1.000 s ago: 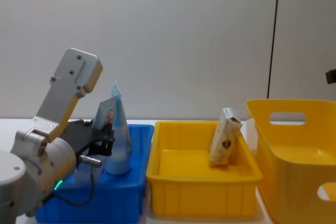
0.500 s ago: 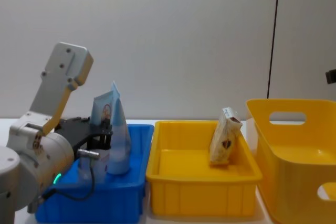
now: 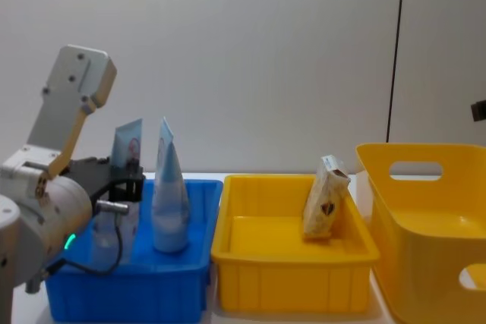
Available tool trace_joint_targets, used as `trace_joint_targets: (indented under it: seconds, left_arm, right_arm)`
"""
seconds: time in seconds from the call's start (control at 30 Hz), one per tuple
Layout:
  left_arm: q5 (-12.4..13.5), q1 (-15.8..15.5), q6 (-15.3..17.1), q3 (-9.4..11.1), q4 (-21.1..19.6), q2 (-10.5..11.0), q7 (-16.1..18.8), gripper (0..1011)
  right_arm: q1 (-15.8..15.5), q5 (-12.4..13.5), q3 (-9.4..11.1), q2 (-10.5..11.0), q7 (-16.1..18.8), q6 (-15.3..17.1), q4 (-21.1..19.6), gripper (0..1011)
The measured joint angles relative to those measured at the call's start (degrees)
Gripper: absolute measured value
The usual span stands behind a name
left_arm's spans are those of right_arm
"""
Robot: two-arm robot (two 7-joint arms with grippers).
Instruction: Bimanual collaborative sorting of washing and personal care products
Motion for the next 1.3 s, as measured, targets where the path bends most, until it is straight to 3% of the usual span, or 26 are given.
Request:
trace_joint_targets:
  seconds: [0.23, 0.47, 0.97, 1.3]
  left_arm:
    - [0.5, 0.1, 1.8, -0.9, -2.6, 0.3, 0.5, 208]
    - [-1.3, 0.4, 2.7, -2.2, -5.2, 0.4, -1.0, 208]
    - [-8.7, 1.6, 2.5, -6.2, -11.1, -1.3, -6.3, 208]
    - [-15.2, 2.1, 1.9, -8.9, -14.4, -3.7, -10.2, 208]
  right_arm:
    - [0.0, 0.0, 0.0, 0.0, 0.0, 0.0, 0.0, 1004]
    - [0.0, 0.0, 0.0, 0.0, 0.0, 0.0, 0.0, 1004]
    - [0.0, 0.0, 0.0, 0.0, 0.0, 0.0, 0.0, 1003]
    - [0.0, 0.0, 0.0, 0.0, 0.0, 0.0, 0.0, 1004]
